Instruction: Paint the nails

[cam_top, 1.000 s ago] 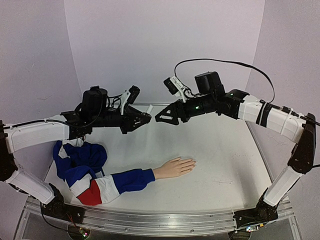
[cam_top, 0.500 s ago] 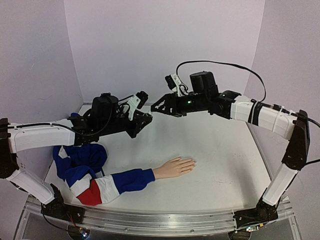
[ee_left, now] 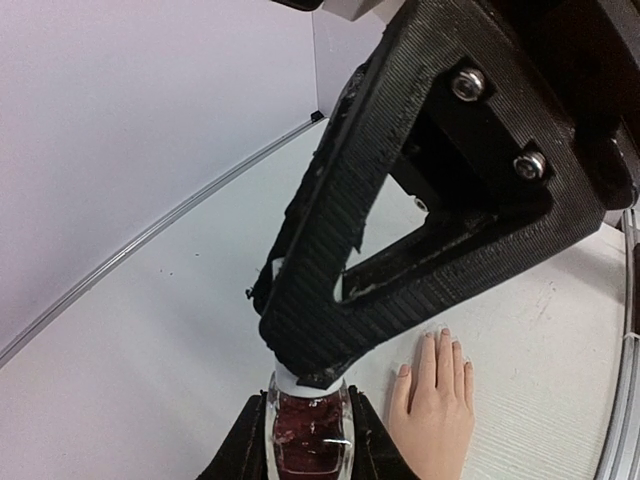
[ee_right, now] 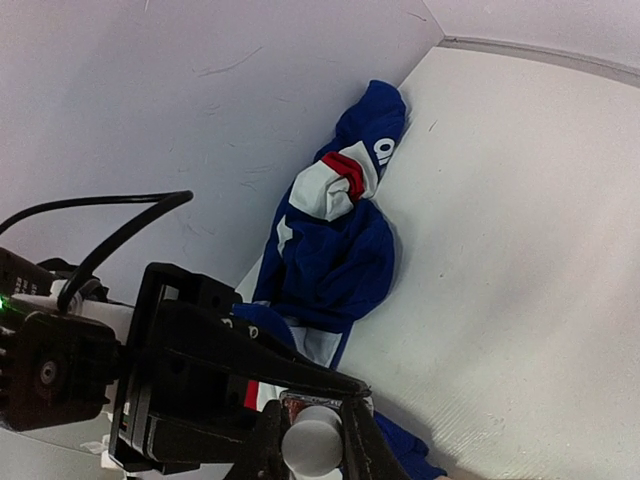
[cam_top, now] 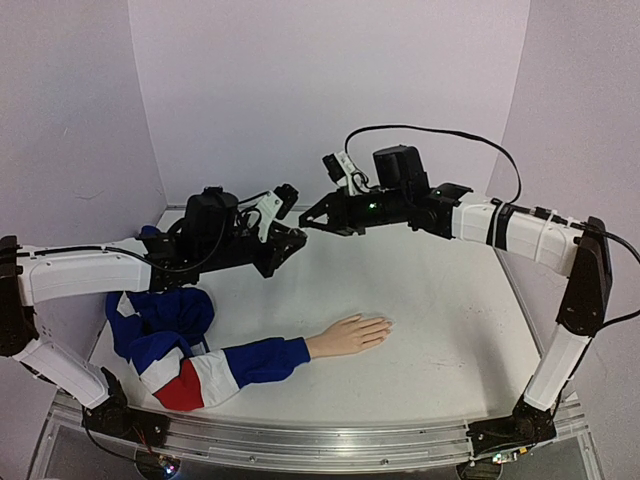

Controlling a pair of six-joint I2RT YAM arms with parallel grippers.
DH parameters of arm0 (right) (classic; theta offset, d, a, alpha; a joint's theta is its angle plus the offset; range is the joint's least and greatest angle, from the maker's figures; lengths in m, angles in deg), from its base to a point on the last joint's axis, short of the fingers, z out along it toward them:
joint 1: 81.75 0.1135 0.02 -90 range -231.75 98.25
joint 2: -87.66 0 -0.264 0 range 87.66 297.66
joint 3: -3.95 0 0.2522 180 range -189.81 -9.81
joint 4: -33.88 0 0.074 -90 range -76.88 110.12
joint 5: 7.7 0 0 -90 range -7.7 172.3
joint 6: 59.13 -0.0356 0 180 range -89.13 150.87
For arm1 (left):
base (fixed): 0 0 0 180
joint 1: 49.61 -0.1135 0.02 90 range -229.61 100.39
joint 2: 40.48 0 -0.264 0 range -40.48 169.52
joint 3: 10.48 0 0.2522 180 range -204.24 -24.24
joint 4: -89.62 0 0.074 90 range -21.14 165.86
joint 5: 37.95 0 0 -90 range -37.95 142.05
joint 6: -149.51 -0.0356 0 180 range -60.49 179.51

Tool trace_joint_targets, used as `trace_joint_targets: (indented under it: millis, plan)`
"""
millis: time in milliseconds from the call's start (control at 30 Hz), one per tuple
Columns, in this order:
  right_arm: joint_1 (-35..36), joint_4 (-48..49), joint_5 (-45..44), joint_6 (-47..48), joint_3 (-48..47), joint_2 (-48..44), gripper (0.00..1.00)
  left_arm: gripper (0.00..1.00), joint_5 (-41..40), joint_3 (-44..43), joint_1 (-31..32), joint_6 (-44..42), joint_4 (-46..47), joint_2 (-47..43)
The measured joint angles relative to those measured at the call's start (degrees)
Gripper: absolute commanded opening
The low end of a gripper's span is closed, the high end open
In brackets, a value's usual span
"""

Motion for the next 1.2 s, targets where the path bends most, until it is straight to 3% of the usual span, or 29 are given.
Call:
trace_joint_targets:
  millis: [100,267,333,400,433,533,667,767,867,967,1067,1200]
  plan:
    - [-0.1,0.0,1.1,0.2,0.0,0.0,0.0,0.0,0.8,0.0,-0.1,0.0,0.0,0.0]
    - [-0.8,-0.2,5.3,4.6,0.1,0.0,0.0,0.0,5.2,-0.1,-1.1,0.2,-0.2,-0.3]
    - [-1.5,0.4,10.9,9.2,1.0,-0.3,0.0,0.0,13.8,-0.1,-3.4,1.5,-0.8,-0.9]
    - [-1.8,1.7,17.1,14.5,3.3,-1.8,0.0,0.0,33.4,-0.2,-6.7,4.6,-1.1,-1.1]
    - [-1.6,2.2,19.7,17.0,4.6,-2.9,0.0,0.0,35.7,-0.3,-8.1,5.0,-1.1,-1.0]
    - [-0.4,3.2,25.2,21.2,6.1,-5.5,0.0,0.0,56.5,-3.1,-11.0,10.7,-1.3,1.0]
    - [0.4,4.7,26.9,24.0,6.5,-6.8,0.01,0.0,65.5,-4.3,-12.0,13.7,0.1,1.8]
    - [0.5,4.7,25.3,24.4,6.7,-6.8,0.22,0.0,63.1,-3.9,-12.2,13.8,0.1,1.8]
    - [0.0,3.5,20.4,23.6,6.7,-6.8,0.58,0.0,55.4,-2.6,-12.4,12.9,0.6,1.1]
    - [0.0,0.8,15.5,21.2,6.8,-6.8,0.75,0.0,46.9,-1.3,-13.6,11.6,1.2,-0.3]
    - [0.1,-0.5,11.0,18.8,6.7,-6.8,0.81,0.0,39.5,-0.2,-14.1,9.8,1.6,-1.7]
    - [0.1,-1.4,7.4,14.9,6.4,-6.8,0.8,0.0,31.8,0.8,-12.3,7.2,1.6,-2.8]
